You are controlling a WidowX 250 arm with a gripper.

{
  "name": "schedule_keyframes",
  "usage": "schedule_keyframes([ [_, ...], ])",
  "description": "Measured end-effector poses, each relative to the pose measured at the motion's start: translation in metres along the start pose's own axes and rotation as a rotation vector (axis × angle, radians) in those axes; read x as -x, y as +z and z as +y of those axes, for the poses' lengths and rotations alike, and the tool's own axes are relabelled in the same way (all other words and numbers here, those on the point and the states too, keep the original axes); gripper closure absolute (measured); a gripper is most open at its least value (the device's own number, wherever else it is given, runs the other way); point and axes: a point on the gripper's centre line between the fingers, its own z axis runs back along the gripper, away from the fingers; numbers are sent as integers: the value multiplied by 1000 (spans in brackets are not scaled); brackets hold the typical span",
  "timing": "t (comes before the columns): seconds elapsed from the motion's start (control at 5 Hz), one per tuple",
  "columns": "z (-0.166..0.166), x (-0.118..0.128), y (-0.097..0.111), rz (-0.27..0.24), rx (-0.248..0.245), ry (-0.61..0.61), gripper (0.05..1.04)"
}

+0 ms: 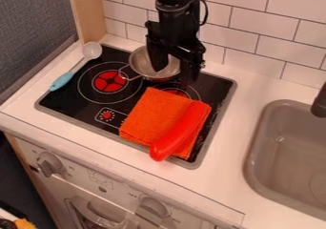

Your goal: Putting the spoon on the left side of the orange cloth.

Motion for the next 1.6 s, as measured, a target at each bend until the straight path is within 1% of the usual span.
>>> schedule_keyframes([
  [0.2, -1, 3, -8, 25, 12, 3, 82],
  [0.4, 14, 14, -12, 37, 24, 64, 82],
  [0.6, 47, 33, 2, 26, -17, 172, 82],
  [0.8, 69, 58, 12, 65, -62, 254, 83],
  [1.0, 103, 83, 8, 84, -78, 284, 83],
  [1.2, 124, 95, -9, 109, -93, 310, 83],
  [1.4, 151, 104, -17, 91, -114, 375, 83],
  [1.6, 164, 104, -30, 111, -110, 401, 83],
])
